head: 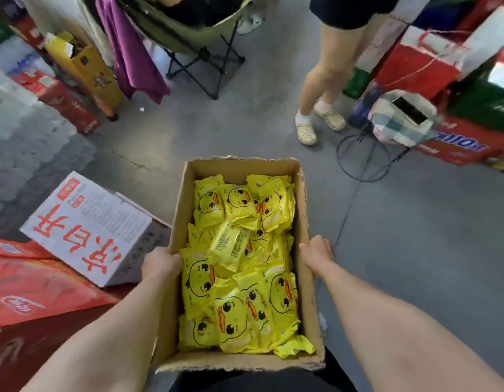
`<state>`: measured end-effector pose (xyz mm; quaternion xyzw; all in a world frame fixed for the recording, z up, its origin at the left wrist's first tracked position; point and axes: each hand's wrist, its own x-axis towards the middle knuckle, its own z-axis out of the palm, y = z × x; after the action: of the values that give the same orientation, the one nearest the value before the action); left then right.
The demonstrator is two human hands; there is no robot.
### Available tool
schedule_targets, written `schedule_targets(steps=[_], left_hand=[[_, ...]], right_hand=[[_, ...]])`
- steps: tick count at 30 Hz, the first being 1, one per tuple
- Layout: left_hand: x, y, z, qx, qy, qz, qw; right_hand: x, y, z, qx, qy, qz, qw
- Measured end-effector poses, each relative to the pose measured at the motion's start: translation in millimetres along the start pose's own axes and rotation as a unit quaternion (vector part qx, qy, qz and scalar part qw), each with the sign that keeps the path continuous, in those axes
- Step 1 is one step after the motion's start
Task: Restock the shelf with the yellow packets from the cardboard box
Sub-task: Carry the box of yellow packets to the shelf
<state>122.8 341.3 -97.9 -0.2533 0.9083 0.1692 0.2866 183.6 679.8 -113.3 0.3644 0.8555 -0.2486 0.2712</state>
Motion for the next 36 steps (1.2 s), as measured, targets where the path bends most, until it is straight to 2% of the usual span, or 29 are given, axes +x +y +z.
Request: schedule_targets(steps=[8, 15, 21, 26, 30, 33, 36], left_hand=[[-120.7, 186.0, 103.8, 0.082, -0.038, 0.14, 0.986], [-221.0, 362.1, 166.2, 0.143, -0.042, 0.31, 0.939], [-281.4, 483.9, 233.1, 0.168, -0.106, 0.39, 0.899], [-322.3, 612.1, 302.3, 0.22, -0.159, 0.462, 0.844], [-371.7, 705.3, 350.5, 0.257, -0.162, 0.517, 0.8], [-413.1, 763.5, 385.4, 0.268, -0.166, 0.537, 0.782], [-453.1, 819.8, 426.7, 0.278, -0.179, 0.553, 0.765]], right_hand=[[3.6, 223.4, -101.4, 0.107, 0.053, 0.131, 0.984], [0.2, 369.0, -174.0, 0.219, 0.101, 0.233, 0.942], [10.2, 464.0, -247.5, 0.268, 0.15, 0.3, 0.903], [23.3, 532.7, -316.1, 0.295, 0.182, 0.365, 0.864], [30.5, 580.4, -370.8, 0.3, 0.211, 0.373, 0.852], [42.5, 621.3, -407.8, 0.285, 0.227, 0.391, 0.845], [64.1, 675.1, -436.5, 0.303, 0.252, 0.418, 0.818]])
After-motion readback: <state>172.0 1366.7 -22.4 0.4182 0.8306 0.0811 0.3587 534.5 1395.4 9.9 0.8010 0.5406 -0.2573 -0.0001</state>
